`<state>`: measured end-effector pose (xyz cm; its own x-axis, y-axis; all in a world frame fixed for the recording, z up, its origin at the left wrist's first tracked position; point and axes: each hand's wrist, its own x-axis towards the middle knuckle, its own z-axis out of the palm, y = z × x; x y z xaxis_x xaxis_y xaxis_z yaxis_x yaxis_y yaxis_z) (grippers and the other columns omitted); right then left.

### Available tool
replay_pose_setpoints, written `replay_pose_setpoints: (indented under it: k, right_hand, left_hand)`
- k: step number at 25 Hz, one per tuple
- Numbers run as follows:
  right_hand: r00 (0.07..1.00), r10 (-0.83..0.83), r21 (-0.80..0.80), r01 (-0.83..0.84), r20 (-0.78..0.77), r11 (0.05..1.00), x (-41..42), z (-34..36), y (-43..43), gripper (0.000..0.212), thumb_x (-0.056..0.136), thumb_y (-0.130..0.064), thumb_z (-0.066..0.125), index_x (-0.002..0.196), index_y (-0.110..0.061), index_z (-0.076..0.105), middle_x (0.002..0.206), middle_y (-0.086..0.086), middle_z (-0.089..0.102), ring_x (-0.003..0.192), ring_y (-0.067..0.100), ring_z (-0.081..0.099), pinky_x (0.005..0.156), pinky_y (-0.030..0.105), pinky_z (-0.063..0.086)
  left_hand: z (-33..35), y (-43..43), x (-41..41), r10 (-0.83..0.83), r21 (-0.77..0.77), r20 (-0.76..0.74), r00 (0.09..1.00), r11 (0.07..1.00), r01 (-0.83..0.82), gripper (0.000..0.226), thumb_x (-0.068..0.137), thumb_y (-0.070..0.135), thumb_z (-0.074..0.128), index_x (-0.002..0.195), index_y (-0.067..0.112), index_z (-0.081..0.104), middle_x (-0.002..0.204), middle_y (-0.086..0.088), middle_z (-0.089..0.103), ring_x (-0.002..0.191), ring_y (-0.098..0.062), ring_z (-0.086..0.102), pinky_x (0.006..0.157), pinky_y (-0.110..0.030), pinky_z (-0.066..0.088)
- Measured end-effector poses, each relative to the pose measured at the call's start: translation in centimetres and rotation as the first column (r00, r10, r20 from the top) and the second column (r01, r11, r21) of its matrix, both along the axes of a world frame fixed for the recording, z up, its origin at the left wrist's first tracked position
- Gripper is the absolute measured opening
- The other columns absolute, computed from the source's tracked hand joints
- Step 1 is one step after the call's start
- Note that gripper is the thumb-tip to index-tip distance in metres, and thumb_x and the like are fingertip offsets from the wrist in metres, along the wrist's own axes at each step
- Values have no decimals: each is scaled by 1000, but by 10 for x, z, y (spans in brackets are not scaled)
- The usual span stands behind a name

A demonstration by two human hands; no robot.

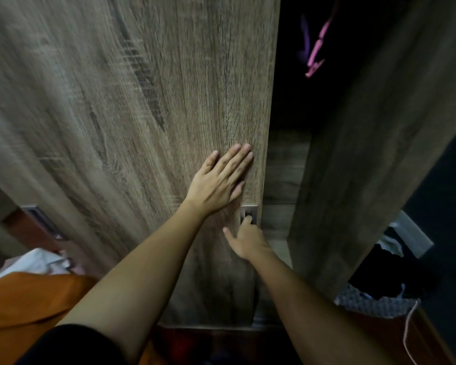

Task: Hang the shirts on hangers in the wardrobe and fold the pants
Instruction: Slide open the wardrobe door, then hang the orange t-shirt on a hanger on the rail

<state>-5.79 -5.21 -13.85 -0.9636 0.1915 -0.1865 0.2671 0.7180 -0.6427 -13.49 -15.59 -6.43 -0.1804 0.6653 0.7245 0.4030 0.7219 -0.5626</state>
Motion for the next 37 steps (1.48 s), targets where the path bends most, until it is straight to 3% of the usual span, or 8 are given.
replay_pose_setpoints:
  k: [6,11,15,20,24,32,35,37]
  right_hand:
    - [995,93,-60,-90,46,994,-24,-13,-93,76,89,-50,48,141,-4,17,134,23,50,120,39,49,96,42,42]
    - [985,173,-75,-171,25,982,-38,-18,-156,73,90,-47,48,140,-5,16,132,22,52,118,39,51,95,42,45]
    - [977,212,-85,-208,37,974,-45,-18,-197,79,91,-48,46,145,-5,9,137,22,47,123,38,48,98,41,42]
    - [936,347,-24,-346,53,938,-54,-17,-218,83,93,-46,44,147,-3,-2,141,23,42,127,38,44,101,41,40]
    - [912,407,5,-408,42,913,-58,-19,-232,83,94,-43,45,148,-3,-3,140,23,43,126,36,45,100,41,41]
    - [902,431,89,-430,5,898,-74,-18,-245,70,92,-34,52,142,-2,14,130,21,53,118,34,53,91,38,46]
    - [867,483,154,-497,120,854,-74,-11,-239,70,93,-34,52,143,-3,16,135,22,48,122,35,49,95,41,44]
    - [762,569,260,-644,309,720,-73,-1,-235,60,93,-40,49,138,-3,34,138,21,44,123,34,48,97,38,43]
  left_hand:
    - [3,-97,-11,108,-40,21,994,993,-107,63,94,39,34,148,11,19,155,-3,21,140,-19,21,112,-42,7]
    - [-1,-166,-24,161,-26,88,983,987,-159,70,94,38,35,150,11,3,156,-4,12,146,-20,-11,113,-47,6]
    - [1,-209,-30,179,-29,146,973,984,-177,72,93,36,35,150,14,-2,154,-7,14,145,-18,-16,113,-48,7]
    - [3,-238,-32,189,5,196,962,981,-193,63,90,36,36,146,10,19,154,-4,19,144,-15,-17,111,-50,14]
    - [2,-260,-34,206,4,235,950,977,-213,68,91,37,35,149,14,6,152,-5,17,144,-15,-17,112,-53,20]
    - [8,-278,-37,237,-38,345,908,970,-239,62,91,38,35,146,12,20,151,-1,19,146,-20,1,110,-48,27]
    - [14,-274,-28,290,-73,418,861,955,-286,63,90,37,34,146,13,20,152,-2,22,144,-21,12,107,-50,32]
    - [25,-271,-12,321,-99,471,822,945,-312,68,89,34,37,149,14,12,156,-4,18,142,-18,8,109,-49,29]
